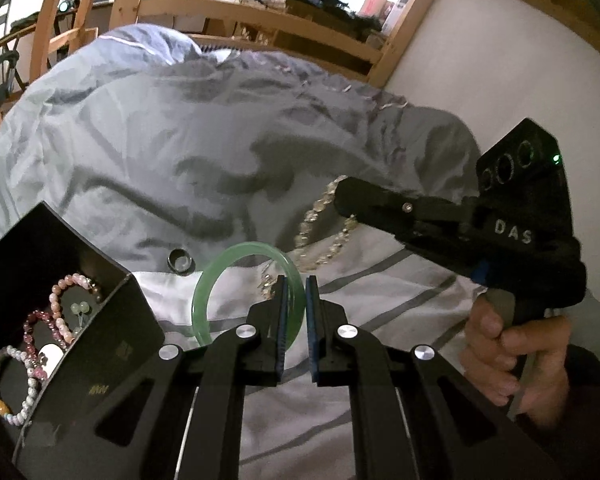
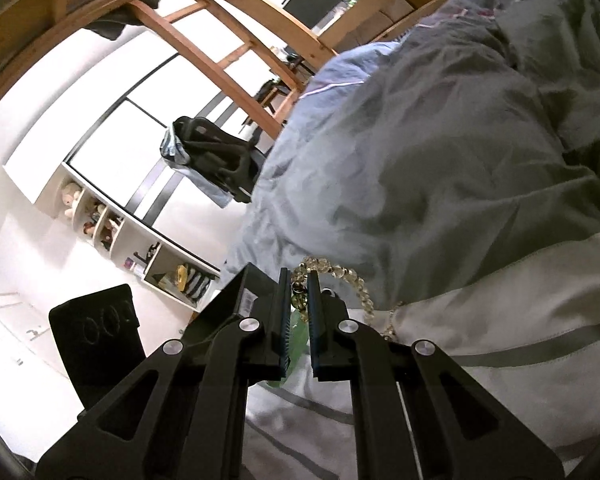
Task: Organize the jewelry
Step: 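Carry the bangle and bead bracelet into the black box with both tools and release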
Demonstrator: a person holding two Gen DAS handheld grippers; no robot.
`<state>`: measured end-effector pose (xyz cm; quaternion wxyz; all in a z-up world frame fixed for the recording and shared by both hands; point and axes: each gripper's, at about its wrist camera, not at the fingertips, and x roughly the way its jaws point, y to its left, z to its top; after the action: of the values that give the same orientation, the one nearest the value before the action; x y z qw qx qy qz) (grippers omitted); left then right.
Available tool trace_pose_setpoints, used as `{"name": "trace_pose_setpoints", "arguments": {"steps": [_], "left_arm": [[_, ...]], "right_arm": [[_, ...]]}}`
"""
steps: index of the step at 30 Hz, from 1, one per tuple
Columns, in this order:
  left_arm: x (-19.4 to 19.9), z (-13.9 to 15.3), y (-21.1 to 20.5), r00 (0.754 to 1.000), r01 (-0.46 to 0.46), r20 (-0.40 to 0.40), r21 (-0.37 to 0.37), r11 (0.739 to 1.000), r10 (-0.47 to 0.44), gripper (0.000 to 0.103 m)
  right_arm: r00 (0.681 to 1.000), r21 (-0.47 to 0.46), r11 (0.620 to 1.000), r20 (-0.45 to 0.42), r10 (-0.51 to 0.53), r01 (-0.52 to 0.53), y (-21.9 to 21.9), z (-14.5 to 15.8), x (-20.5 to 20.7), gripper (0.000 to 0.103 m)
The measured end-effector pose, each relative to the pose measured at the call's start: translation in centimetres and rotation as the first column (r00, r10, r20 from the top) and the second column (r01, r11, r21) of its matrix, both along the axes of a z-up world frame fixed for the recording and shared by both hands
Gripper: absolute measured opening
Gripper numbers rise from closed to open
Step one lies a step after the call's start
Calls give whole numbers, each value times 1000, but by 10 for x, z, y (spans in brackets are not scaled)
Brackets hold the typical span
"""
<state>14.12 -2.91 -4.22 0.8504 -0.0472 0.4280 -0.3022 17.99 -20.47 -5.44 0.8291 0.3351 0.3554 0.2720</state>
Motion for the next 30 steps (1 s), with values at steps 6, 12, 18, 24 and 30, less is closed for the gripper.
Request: {"name": "trace_pose_setpoints", "arguments": {"steps": [6,12,18,24,30], "left_arm": [[-9,19,13,999,-25,45,-60,998,28,8],[-17,38,35,991,-79,96,-99,992,88,8],[-27,54,58,977,-140,143,-114,984,156,9],[-34,58,82,967,-195,148,-97,976,208,9],[-39,64,105,953,-245,153,-115,963,261,9]], "right_arm": [[999,8,1000,37,27,-28,10,12,-3,9],[995,-27,997,63,78,-77,27,25,0,9],[986,-73,988,83,142,-136,49,42,2,9],[973,-119,974,102,206,-193,76,60,3,9],[958,-146,959,124,260,-241,106,78,7,9]]}}
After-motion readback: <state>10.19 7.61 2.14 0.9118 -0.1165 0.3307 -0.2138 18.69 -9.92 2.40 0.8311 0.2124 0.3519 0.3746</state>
